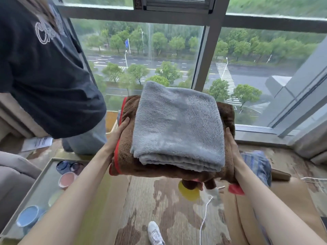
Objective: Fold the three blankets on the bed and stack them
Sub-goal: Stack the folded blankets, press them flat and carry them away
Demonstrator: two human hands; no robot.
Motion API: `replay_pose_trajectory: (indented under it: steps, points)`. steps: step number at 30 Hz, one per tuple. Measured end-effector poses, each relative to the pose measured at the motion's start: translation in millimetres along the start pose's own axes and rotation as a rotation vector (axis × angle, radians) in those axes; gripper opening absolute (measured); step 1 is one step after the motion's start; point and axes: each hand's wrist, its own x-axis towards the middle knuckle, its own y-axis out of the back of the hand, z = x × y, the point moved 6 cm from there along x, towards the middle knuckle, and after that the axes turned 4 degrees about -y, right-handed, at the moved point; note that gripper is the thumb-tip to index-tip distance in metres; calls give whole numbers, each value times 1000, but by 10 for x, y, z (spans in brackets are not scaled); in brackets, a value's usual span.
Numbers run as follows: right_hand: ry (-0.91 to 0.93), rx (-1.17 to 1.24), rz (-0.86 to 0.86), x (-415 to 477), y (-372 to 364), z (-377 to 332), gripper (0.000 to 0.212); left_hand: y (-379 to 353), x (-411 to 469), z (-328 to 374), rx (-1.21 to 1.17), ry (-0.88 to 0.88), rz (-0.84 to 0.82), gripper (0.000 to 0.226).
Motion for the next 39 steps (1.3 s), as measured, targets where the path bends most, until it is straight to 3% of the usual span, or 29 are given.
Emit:
replay_pose_trajectory:
  steps: [7,12,16,20,24,27,31,36,39]
  points:
    - [-19,21,-25,1178,-545,-445,53,220,1179,327,-51,72,-18,45]
    - [-80,20,-51,2195,-945,-600,53,500,2014,497,-66,97,59,50]
    - [-117,-18,-121,3084,-1338,-678,56,747,2600,693,-14,48,176,31]
    - [-122,-123,-143,3891,-1726,-720,63,1081,3130,823,-38,22,257,29]
    - [-179,-158,-226,4441,-2312,-649,65,1583,3438,826,-130,87,358,58]
    - [-192,-185,-229,4871,-2709,-491,70,2015,3648,872,-187,72,423,58]
    - [-196,-245,-232,5307,-3334,-274,60,2663,3876,1003,-208,43,510,58]
    - [-236,-231,-256,5783,-4143,107,54,3546,4181,1061,-228,62,536,60]
    - [-313,-233,-269,6054,-4533,422,63,4040,4395,1002,-226,65,519,56]
